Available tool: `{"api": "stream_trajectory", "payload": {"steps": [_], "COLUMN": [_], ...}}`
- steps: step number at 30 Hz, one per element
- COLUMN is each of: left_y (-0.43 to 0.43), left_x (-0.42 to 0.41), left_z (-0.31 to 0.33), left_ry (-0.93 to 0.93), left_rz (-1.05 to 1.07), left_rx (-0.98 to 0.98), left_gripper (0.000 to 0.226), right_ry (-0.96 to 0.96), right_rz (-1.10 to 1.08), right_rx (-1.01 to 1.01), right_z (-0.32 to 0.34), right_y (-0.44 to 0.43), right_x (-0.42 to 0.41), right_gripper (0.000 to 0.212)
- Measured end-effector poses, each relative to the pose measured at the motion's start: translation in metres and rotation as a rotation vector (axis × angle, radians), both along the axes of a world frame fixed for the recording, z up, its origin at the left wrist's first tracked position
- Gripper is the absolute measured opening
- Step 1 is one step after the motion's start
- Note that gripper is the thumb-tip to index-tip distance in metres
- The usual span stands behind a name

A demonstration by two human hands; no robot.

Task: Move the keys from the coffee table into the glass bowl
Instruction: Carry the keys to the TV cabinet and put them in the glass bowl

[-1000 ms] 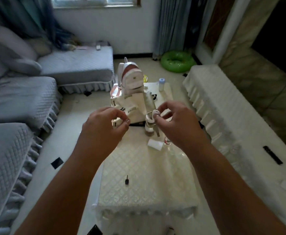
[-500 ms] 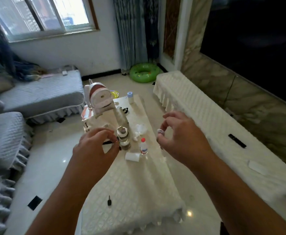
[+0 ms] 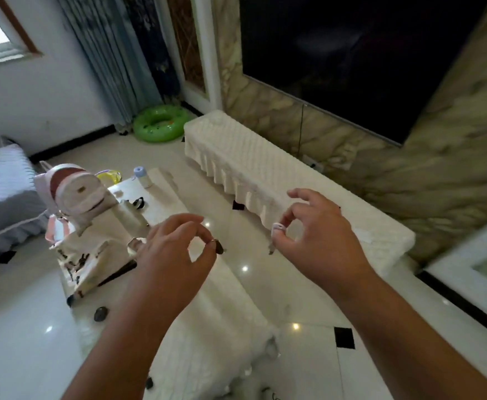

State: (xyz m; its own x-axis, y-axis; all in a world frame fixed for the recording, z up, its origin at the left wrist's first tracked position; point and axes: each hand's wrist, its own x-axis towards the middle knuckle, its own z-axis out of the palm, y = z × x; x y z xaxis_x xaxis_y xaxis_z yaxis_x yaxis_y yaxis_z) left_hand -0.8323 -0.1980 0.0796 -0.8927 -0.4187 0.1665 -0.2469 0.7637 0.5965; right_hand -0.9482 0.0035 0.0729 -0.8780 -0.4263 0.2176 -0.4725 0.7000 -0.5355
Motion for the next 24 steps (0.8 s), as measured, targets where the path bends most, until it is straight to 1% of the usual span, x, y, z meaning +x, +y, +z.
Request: {"api": "stream_trajectory", "payload": {"steps": [4, 10, 13, 18, 24], "left_y": [-0.005, -0.012, -0.015, -0.011, -0.003], "left_x": [-0.021, -0.04, -0.045, -0.051, -0.065], "left_z": [-0.006, -0.017, -0.023, -0.028, -0.028], "left_ry": [-0.009, -0.027, -0.029, -0.031, -0.022], "left_rz": [-0.089, -0.245, -0.307, -0.363, -0.397], "left_rx": [0.034, -0.053, -0.044, -0.05, -0.058], "left_gripper": [0.002, 0.005, 0.005, 0.002, 0.005], "right_ry": [-0.027, -0.01, -0.001, -0.008, 0.012], "right_rz": [-0.115, -0.259, -0.315, -0.36, -0.379], "right_rx": [0.006, 0.001, -0.004, 0.005, -0.009], "right_z": [-0.001, -0.007, -0.013, -0.015, -0.015], "right_y": [0.008, 0.01, 0.009, 0.012, 0.017], "right_x": [0.006, 0.024, 0.034, 0.044, 0.032], "right_gripper": [0.011, 0.011, 0.01, 0.011, 0.01]}}
